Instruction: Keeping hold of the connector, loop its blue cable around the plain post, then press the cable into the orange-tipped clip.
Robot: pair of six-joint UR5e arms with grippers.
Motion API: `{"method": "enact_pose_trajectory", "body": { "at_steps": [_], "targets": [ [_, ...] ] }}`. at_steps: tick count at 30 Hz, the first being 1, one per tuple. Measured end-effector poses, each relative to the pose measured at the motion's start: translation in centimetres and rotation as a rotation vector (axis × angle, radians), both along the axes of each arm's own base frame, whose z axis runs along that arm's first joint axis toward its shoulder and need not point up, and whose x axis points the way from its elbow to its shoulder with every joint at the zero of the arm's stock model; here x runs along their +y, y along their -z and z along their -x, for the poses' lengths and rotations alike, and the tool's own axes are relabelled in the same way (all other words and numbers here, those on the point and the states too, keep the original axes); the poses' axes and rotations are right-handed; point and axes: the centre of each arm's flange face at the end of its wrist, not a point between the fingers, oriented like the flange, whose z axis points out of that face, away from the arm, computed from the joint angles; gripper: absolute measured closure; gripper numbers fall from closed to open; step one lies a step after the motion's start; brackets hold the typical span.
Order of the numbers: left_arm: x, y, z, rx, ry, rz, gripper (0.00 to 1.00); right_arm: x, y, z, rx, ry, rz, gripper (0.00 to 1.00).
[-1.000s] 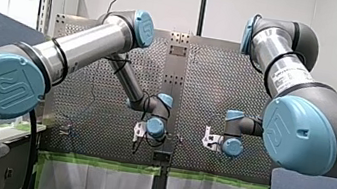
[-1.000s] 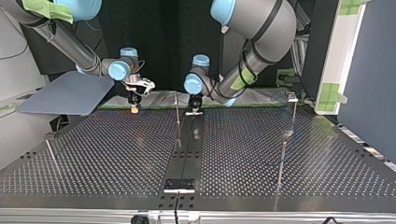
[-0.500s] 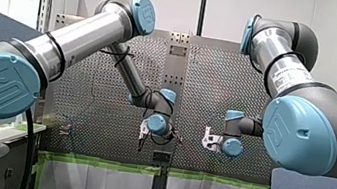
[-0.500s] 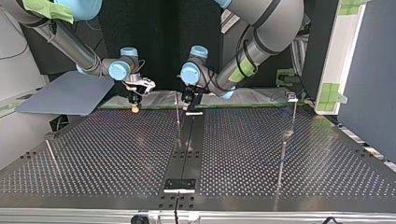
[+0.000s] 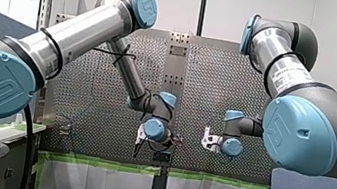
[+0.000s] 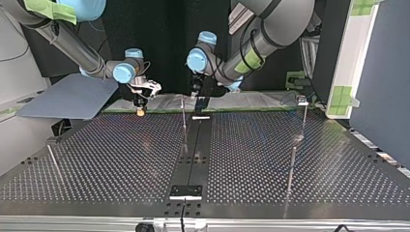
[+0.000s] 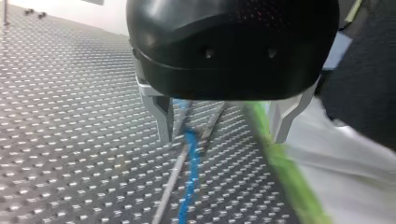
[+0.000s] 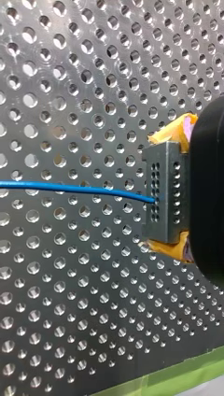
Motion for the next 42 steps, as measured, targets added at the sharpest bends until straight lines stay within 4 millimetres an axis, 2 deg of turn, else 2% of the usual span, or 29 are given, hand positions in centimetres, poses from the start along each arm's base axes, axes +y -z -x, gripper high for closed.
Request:
{"method": "enact_pose_trajectory", "body": {
  "at_steps": [9, 23, 42],
  "targets": [
    [-0.6, 0.4, 1.2, 0.002, 0.024, 0.008, 0.00, 0.1, 0.1, 0.0, 0.001, 0.000, -0.005, 1.00],
    [-1.4, 0.3, 1.4, -0.012, 0.054, 0.040, 0.00, 0.1, 0.1, 0.0, 0.002, 0.000, -0.006, 1.00],
    [-1.5, 0.3, 1.8, -0.008, 0.049, 0.036, 0.00, 0.3, 0.3, -0.2, 0.003, -0.003, -0.009, 1.00]
  ]
}}
